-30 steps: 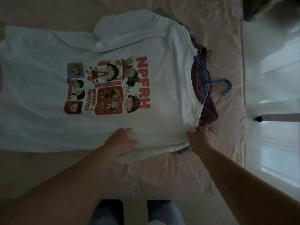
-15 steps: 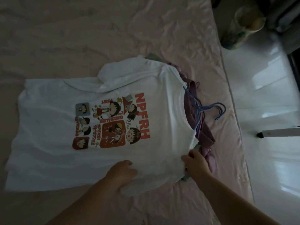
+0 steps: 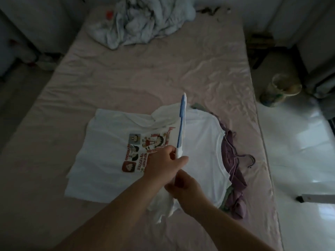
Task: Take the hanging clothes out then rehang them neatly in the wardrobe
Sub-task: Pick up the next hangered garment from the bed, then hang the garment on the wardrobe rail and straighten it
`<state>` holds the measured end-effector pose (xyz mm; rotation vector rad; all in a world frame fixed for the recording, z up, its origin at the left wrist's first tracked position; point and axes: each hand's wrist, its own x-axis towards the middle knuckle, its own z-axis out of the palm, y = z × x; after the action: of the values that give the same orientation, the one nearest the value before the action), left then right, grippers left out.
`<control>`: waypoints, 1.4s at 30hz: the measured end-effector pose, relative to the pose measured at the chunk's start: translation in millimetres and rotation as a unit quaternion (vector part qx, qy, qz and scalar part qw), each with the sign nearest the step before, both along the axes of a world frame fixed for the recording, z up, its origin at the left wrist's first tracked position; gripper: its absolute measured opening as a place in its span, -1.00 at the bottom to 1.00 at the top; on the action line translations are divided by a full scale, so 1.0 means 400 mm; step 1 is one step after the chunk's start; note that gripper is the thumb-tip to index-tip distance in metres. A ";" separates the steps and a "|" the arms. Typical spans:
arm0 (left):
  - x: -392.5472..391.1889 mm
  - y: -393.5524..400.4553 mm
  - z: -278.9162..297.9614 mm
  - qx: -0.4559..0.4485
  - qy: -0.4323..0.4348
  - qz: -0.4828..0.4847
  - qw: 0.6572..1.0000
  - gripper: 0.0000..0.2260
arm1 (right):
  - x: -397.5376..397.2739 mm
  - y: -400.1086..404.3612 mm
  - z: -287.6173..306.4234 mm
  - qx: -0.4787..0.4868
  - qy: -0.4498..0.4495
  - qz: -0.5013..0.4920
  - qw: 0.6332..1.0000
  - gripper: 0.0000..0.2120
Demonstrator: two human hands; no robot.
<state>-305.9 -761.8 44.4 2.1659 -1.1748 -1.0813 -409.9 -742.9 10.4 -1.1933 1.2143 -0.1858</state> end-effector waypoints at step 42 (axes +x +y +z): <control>1.732 1.513 0.718 -0.222 -0.343 0.350 0.843 -0.79 | 1.797 0.707 0.786 -0.685 -0.020 0.366 0.630 -0.76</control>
<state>386.7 -156.5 331.5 2.3138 -0.6409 0.2903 309.0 -460.1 324.7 -2.8922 0.2253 -0.5613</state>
